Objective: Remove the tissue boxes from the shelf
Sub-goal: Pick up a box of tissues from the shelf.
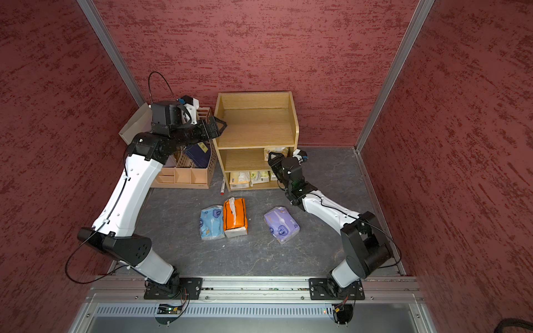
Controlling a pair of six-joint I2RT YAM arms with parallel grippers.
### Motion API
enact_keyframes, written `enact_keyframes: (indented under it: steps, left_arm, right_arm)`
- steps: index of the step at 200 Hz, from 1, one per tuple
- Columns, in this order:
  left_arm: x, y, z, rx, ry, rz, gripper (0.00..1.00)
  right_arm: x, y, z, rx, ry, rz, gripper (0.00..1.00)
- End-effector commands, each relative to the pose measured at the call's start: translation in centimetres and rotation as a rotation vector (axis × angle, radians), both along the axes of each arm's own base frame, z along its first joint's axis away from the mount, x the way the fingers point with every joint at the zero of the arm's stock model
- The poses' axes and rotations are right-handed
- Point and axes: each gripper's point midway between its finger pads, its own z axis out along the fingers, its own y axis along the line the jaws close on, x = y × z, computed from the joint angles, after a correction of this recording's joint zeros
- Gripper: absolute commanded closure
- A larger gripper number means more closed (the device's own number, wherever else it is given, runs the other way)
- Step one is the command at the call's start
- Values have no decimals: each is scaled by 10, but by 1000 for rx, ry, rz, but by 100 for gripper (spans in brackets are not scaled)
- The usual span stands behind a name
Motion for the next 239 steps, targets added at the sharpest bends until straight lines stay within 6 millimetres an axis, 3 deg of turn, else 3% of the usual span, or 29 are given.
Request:
enact_keyframes:
  steps: [1, 56, 117, 178, 192, 239]
  left_arm:
    - [9, 3, -1, -24, 2, -16, 0]
    - [10, 11, 3, -29, -14, -10, 0]
    - [14, 2, 5, -70, -18, -48, 0]
    - [15, -1, 2, -77, -10, -57, 0]
    - [14, -1, 2, -83, -7, -57, 0]
    - [11, -2, -2, -101, -2, -55, 0]
  right_arm:
    - [16, -3, 9, -11, -20, -28, 40]
    - [26, -3, -5, -21, 22, -53, 40]
    - [28, -8, -34, -61, 108, -88, 39]
    - [36, -5, -46, -75, 138, -98, 40]
    - [37, -5, -47, -79, 143, -102, 45]
    - [43, -7, -43, -98, 148, -109, 84]
